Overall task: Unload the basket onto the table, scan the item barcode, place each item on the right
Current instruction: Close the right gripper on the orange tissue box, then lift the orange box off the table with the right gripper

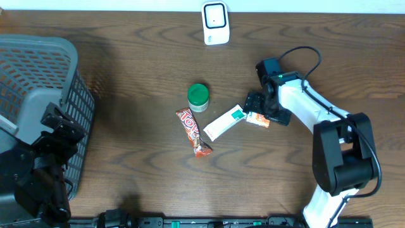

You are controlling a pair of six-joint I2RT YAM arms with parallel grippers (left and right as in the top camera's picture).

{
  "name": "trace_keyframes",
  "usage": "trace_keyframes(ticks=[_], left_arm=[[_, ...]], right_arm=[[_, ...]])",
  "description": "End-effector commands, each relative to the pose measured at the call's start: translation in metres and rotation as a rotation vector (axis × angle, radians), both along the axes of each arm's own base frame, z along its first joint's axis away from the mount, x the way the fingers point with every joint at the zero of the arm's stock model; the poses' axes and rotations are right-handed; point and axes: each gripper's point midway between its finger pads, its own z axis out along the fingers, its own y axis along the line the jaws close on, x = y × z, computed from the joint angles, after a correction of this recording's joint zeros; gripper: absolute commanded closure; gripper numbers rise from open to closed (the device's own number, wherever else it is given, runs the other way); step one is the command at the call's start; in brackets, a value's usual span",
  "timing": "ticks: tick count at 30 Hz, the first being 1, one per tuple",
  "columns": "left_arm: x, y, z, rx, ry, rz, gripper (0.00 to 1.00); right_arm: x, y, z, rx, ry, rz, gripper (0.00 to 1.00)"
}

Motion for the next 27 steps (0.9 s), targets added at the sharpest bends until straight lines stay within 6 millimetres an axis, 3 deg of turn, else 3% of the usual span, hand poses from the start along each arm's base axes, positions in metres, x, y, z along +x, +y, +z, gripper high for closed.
trace_keyframes(ticks=[1, 5, 14, 21, 27], left_arm=[[-0.002, 0.003, 0.0, 0.01, 0.003, 0.017, 0.02], [-0.002, 0.003, 0.0, 0.01, 0.003, 0.017, 0.02], [-0.002, 0.003, 0.0, 0.01, 0.003, 0.017, 0.02], [-0.002, 0.003, 0.0, 0.01, 0.003, 0.017, 0.02], [-0.002, 0.003, -0.001, 0.009, 0.01, 0.017, 0.02]], right_arm=[[-0.003, 0.002, -0.013, -0.012, 0.033, 0.02, 0.01], [-0.011, 0.005, -0.024, -0.024, 0.073, 0.035, 0.01], [-0.014, 0.01, -0.024, -0.029, 0.081, 0.059, 0.02], [-0.014, 0.008, -0.024, -0.04, 0.08, 0.065, 0.3], [-0.017, 0.008, -0.024, -0.039, 0.093, 0.064, 0.34]])
